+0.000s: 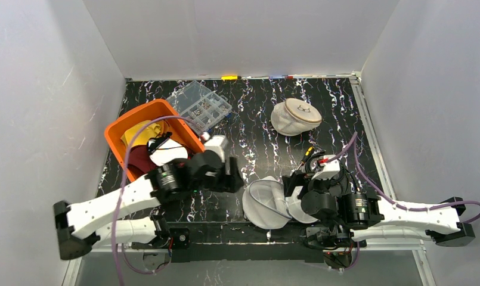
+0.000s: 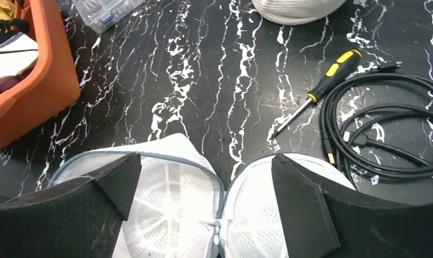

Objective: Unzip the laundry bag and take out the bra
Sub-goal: Close the laundry bag at the center of the board.

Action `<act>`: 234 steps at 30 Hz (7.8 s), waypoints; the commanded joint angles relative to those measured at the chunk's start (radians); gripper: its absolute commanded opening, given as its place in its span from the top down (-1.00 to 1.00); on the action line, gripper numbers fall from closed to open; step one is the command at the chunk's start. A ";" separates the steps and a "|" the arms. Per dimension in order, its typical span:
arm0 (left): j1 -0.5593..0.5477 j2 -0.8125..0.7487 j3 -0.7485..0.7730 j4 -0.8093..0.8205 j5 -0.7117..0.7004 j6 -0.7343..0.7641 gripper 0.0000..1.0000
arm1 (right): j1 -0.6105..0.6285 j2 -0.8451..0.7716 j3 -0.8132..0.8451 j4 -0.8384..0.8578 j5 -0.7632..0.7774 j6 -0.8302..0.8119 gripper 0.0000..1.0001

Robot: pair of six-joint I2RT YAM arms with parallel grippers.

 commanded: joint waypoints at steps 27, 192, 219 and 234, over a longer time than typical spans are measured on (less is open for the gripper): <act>-0.070 0.509 0.207 -0.002 -0.104 0.311 0.97 | -0.001 0.161 0.097 -0.021 -0.043 0.020 -0.97; 0.141 0.112 -0.188 0.555 0.181 -0.042 1.00 | -0.702 0.077 -0.018 0.397 -1.082 -0.313 -0.63; 0.148 -0.056 -0.404 0.875 0.177 -0.153 1.00 | -0.702 -0.200 -0.604 1.011 -1.197 0.262 -0.69; 0.149 0.104 -0.157 0.995 0.263 -0.088 1.00 | -0.703 -0.408 -0.338 0.530 -0.984 0.039 -0.86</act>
